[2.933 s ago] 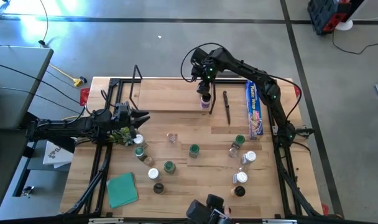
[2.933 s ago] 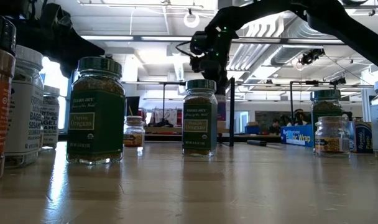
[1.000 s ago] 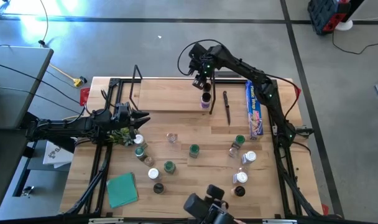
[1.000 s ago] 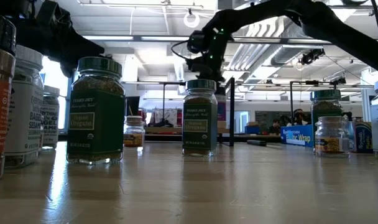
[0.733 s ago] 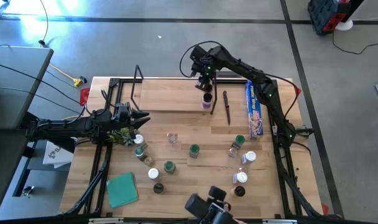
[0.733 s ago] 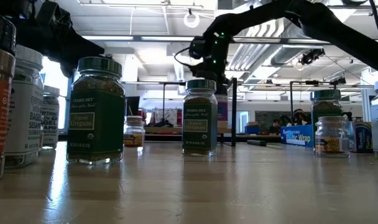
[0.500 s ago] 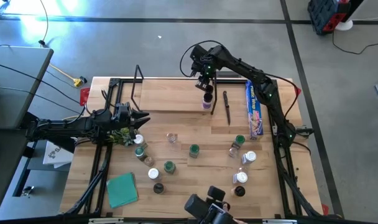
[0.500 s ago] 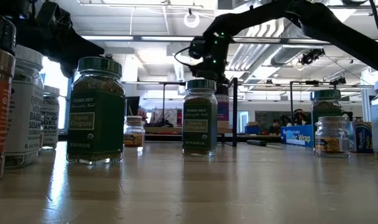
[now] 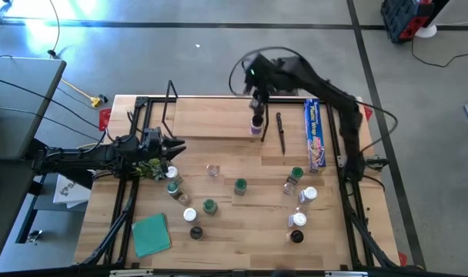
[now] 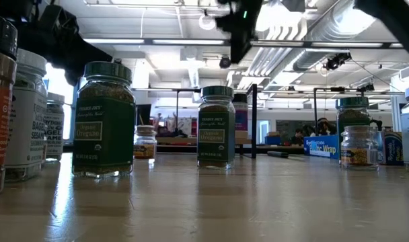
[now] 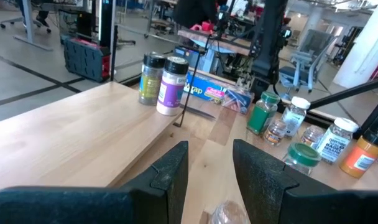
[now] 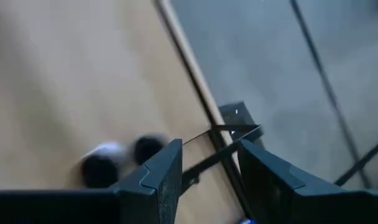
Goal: Shelf spices
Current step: Put the black seasoning bottle on the shelf aligned with the other black seasoning bottles
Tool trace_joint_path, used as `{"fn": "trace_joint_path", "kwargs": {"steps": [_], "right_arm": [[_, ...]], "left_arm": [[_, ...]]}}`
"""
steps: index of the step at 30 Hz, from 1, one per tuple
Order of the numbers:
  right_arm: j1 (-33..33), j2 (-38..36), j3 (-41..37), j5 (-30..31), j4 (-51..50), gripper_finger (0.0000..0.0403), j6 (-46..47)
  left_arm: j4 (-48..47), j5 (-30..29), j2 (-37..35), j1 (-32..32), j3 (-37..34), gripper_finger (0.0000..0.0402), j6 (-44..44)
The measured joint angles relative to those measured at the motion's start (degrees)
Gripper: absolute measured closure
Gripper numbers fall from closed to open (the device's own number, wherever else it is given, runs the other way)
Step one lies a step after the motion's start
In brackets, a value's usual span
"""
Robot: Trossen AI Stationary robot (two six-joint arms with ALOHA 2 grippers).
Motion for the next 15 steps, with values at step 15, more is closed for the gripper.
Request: {"fn": "trace_joint_path", "kwargs": {"steps": [15], "right_arm": [[36.73,-32.65,-42.50,-0.49,-0.98,0.0254,38.07]], "left_arm": [[-0.30,0.91,0.00,-0.14,-0.02,0.0280,0.01]]}}
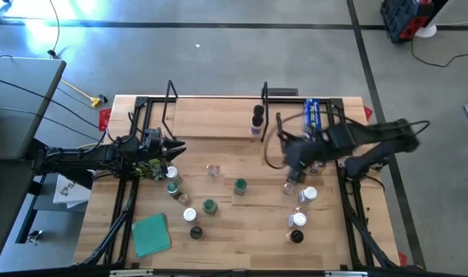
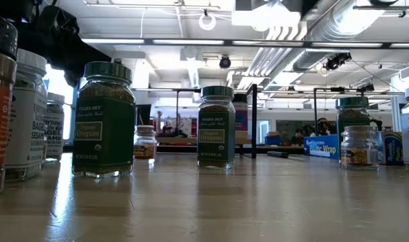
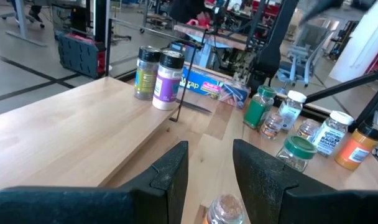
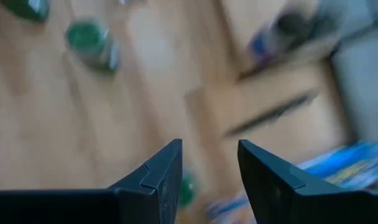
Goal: Shelf spices
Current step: Put the black seasoning bottle on the shelf aligned with the other black seasoning bottles
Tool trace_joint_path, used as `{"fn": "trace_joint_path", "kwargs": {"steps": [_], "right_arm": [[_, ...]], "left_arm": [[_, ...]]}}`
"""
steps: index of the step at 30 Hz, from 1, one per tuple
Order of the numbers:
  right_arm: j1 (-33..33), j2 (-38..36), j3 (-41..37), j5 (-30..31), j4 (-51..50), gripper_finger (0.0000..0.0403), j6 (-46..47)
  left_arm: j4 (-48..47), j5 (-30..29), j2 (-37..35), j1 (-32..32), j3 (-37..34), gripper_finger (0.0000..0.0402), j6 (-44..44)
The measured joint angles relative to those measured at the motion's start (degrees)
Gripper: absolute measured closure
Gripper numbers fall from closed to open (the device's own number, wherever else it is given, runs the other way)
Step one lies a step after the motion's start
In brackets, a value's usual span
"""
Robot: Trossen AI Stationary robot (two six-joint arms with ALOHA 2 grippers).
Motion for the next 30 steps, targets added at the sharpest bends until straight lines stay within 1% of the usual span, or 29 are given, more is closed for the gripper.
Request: {"fn": "trace_joint_path", "kwargs": {"steps": [2,4,6,8,11,13,15,17,20,21,25,27,29,30], "right_arm": [[2.56,-4.51,-7.85,-3.10,2.36,0.0254,8.10],[4.54,-8.06,-14.71,-5.37,6.70,0.0254,12.02],[5.96,-9.90,-20.78,-7.66,14.60,0.0253,11.91],[6.67,-10.24,-25.72,-10.99,24.53,0.0253,9.96],[6.60,-8.95,-30.12,-18.49,36.90,0.0246,8.38],[6.21,-6.79,-30.81,-24.86,38.90,0.0237,8.27],[6.17,-4.31,-30.04,-29.55,37.53,0.0225,7.14],[6.48,-2.14,-28.09,-32.81,37.70,0.0212,5.32],[7.56,1.16,-24.89,-35.62,38.22,0.0194,3.63],[8.02,2.22,-23.91,-36.08,38.61,0.0190,3.90],[10.42,5.51,-21.39,-36.21,39.82,0.0186,11.47],[11.32,6.61,-20.68,-36.49,40.57,0.0186,13.61],[11.96,7.32,-20.47,-35.79,42.17,0.0185,13.44],[12.15,7.77,-20.46,-34.71,43.66,0.0185,11.79]], "left_arm": [[0.86,0.00,0.00,0.00,0.00,0.0280,0.00],[0.98,0.42,0.00,0.00,0.00,0.0280,-0.01],[0.66,1.15,0.00,0.00,0.00,0.0280,0.01],[0.32,1.30,0.00,0.00,0.00,0.0280,0.01],[0.29,1.53,0.00,0.00,0.00,0.0280,-0.01],[0.27,1.88,0.00,0.00,0.00,0.0280,-0.08],[0.34,2.17,0.00,0.00,0.00,0.0280,-0.06],[0.31,2.17,0.00,0.00,0.00,0.0280,-0.08],[0.31,2.16,0.00,0.00,0.00,0.0280,-0.06],[0.31,2.16,0.00,0.00,0.00,0.0280,-0.08],[0.27,2.14,0.00,0.00,0.00,0.0280,-0.06],[0.25,2.15,0.00,0.00,0.00,0.0280,-0.06],[0.25,1.89,0.00,0.00,0.00,0.0280,-0.06],[0.25,1.61,0.00,0.00,0.00,0.0280,-0.04]]}}
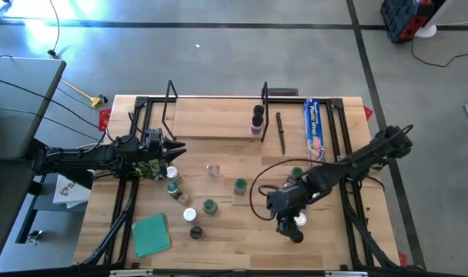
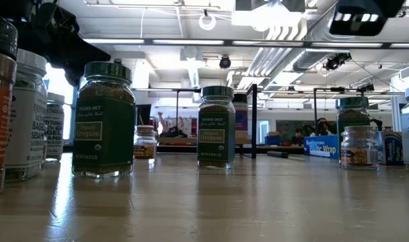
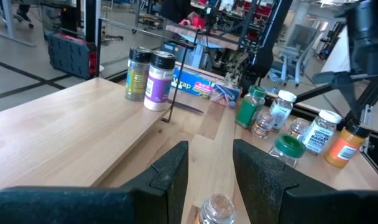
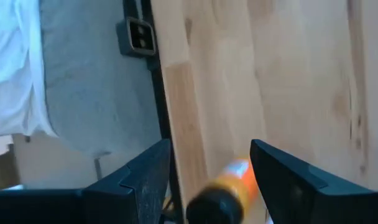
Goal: Shelf spices
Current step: Put the black seasoning bottle on the shelf aligned with the other black seasoning bottles
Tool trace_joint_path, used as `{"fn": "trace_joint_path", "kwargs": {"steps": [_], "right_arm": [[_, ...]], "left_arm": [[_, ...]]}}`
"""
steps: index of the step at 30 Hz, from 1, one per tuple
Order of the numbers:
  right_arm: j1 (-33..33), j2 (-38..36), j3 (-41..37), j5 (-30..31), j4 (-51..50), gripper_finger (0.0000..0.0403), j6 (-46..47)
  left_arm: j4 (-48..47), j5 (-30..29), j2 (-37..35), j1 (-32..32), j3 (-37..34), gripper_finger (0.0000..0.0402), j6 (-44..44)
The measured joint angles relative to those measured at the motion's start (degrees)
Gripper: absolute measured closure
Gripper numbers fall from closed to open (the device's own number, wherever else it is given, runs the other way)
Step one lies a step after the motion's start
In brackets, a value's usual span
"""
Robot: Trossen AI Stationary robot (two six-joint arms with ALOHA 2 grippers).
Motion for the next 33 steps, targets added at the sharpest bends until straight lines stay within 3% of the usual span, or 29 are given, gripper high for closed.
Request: {"fn": "trace_joint_path", "kwargs": {"steps": [5,11,15,22,27,33], "right_arm": [[-0.03,2.81,1.14,7.06,6.26,0.0185,-17.79],[3.01,3.89,10.04,15.26,-6.67,0.0185,-29.94],[6.24,3.78,15.37,24.75,-11.56,0.0185,-27.04],[13.74,3.77,19.94,34.28,-17.45,0.0161,-13.19],[20.99,4.24,19.79,36.62,-20.40,0.0135,-5.60],[29.00,4.90,19.72,37.98,-22.92,0.0130,-4.20]], "left_arm": [[-0.02,-0.12,0.00,0.00,0.00,0.0280,0.00],[-0.09,-0.14,0.00,0.00,0.00,0.0280,0.83],[-0.13,-0.15,0.00,0.00,0.00,0.0280,1.01],[-0.59,-0.64,0.00,0.07,0.00,0.0280,2.01],[-0.59,-2.54,0.00,0.07,0.00,0.0280,2.03],[-0.59,-4.07,0.00,0.07,0.00,0.0280,1.94]]}}
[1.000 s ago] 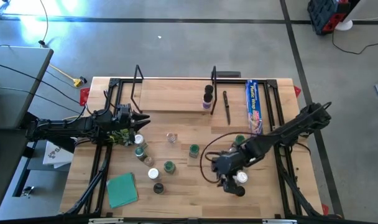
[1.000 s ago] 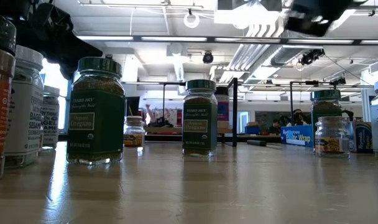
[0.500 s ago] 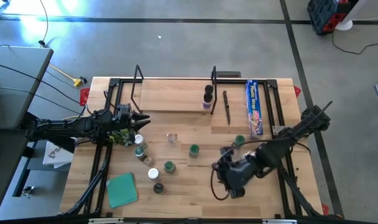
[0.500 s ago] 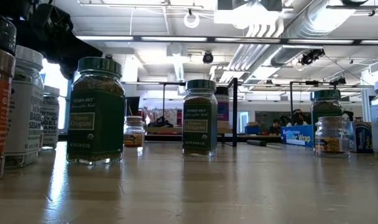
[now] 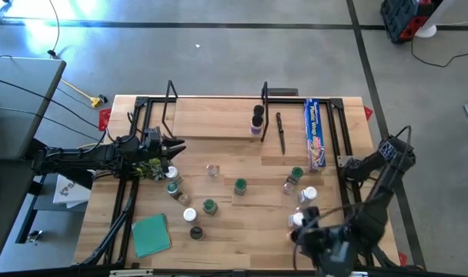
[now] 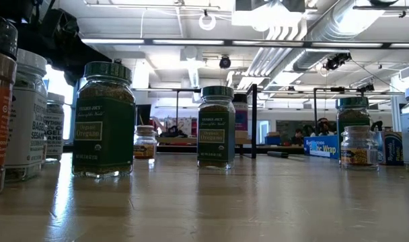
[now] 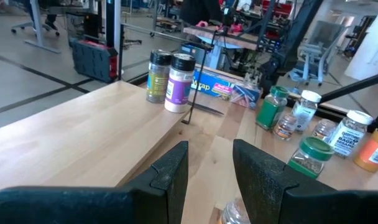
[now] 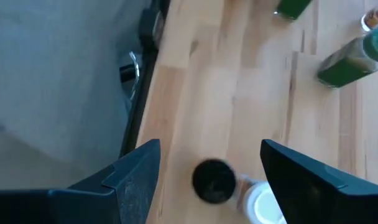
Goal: Shelf spices
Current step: Put the black seasoning bottle on the shelf aligned with the other black seasoning bottles
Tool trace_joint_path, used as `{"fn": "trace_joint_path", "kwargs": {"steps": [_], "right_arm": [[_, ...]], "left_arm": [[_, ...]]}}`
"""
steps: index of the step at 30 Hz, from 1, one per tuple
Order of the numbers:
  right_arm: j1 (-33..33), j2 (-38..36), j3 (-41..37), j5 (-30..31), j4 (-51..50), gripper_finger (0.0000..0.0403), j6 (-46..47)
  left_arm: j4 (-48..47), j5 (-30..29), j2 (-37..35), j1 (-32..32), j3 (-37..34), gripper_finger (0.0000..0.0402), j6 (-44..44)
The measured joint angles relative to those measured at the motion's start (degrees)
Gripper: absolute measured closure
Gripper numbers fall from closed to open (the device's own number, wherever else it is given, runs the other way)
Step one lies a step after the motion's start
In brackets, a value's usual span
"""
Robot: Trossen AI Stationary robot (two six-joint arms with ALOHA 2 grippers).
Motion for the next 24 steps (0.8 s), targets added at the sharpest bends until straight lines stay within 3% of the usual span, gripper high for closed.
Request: {"fn": "trace_joint_path", "kwargs": {"steps": [8,12,15,18,24], "right_arm": [[4.06,5.76,0.00,0.10,-5.77,0.0130,-0.42],[1.74,8.02,-0.03,0.10,-8.95,0.0130,-0.43],[-1.63,8.20,-0.07,-3.57,-7.86,0.0130,-2.04],[-4.16,8.20,-0.07,-6.84,-4.66,0.0130,-7.27],[-6.75,8.20,-0.07,-7.84,-4.87,0.0130,-16.57]], "left_arm": [[-0.07,-0.14,0.00,0.00,0.00,0.0280,-0.43],[-0.11,-0.16,0.00,0.00,0.00,0.0280,-0.43],[-0.14,-0.39,0.00,0.00,0.00,0.0280,0.08],[-0.16,-0.61,0.00,0.00,0.00,0.0280,0.14],[-0.83,-0.74,0.00,0.00,0.00,0.0280,0.12]]}}
